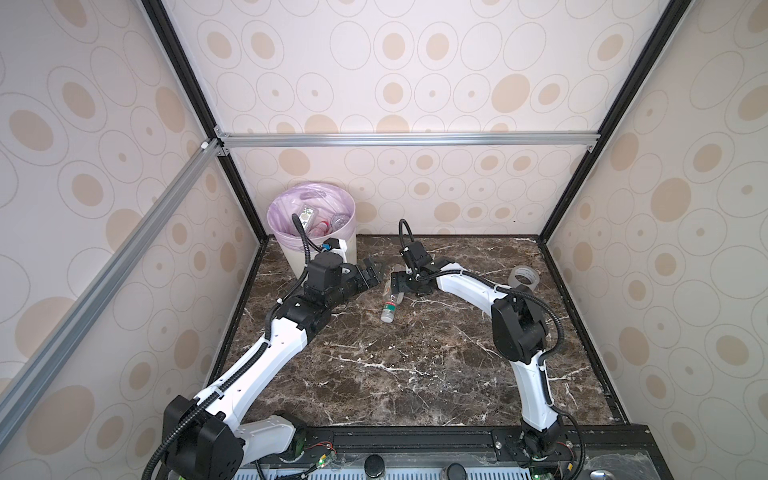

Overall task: Throw the plastic bottles in the bin
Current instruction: 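Lower the right gripper onto the flower-label bottle's base and close it, then lift the bottle upright with the right gripper toward the left gripper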

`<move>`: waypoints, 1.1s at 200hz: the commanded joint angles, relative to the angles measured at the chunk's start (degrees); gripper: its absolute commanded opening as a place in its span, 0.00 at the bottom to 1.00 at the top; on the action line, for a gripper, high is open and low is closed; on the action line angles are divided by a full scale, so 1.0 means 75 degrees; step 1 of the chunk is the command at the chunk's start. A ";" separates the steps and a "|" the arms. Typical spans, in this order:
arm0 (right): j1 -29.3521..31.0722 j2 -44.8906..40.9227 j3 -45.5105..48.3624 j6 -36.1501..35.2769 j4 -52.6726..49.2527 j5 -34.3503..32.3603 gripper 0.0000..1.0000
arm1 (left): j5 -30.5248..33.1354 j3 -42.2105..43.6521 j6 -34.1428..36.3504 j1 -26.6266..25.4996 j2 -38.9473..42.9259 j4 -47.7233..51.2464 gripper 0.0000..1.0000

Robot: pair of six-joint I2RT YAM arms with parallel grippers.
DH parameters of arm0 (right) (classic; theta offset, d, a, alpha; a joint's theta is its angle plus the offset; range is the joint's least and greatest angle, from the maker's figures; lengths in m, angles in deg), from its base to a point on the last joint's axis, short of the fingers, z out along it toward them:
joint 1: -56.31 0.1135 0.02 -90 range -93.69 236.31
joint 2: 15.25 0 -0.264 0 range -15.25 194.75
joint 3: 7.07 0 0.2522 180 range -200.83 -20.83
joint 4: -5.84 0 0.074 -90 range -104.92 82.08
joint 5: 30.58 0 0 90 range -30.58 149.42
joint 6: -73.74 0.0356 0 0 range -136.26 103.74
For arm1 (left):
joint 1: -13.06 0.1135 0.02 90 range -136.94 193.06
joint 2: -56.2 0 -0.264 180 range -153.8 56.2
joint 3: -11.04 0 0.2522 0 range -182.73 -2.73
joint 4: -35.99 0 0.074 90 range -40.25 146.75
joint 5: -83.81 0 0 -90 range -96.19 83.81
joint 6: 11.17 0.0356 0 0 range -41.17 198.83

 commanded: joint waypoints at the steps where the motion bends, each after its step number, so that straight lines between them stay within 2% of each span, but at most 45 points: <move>1: 0.0017 0.0223 -0.0200 0.0217 -0.0028 0.0413 0.91 | 0.0008 0.0059 -0.0055 -0.0059 0.0081 -0.0029 0.99; 69: 0.0126 0.0468 -0.0653 0.0312 -0.0141 0.0716 0.93 | 0.0009 0.0226 -0.0168 -0.0002 0.0196 -0.0026 0.99; 156: 0.0303 0.1499 -0.1891 0.0238 -0.1078 0.0098 0.93 | -0.0110 0.0521 -0.0251 0.0379 0.0668 0.0043 0.99; 187: 0.0303 0.1692 -0.2022 0.0187 -0.1050 0.0154 0.80 | -0.0175 0.0691 -0.0317 0.0443 0.0756 -0.0026 0.99; 220: 0.0286 0.1548 -0.1898 0.0114 -0.0887 0.0335 0.54 | -0.0184 0.0743 -0.0342 0.0467 0.0782 -0.0051 0.99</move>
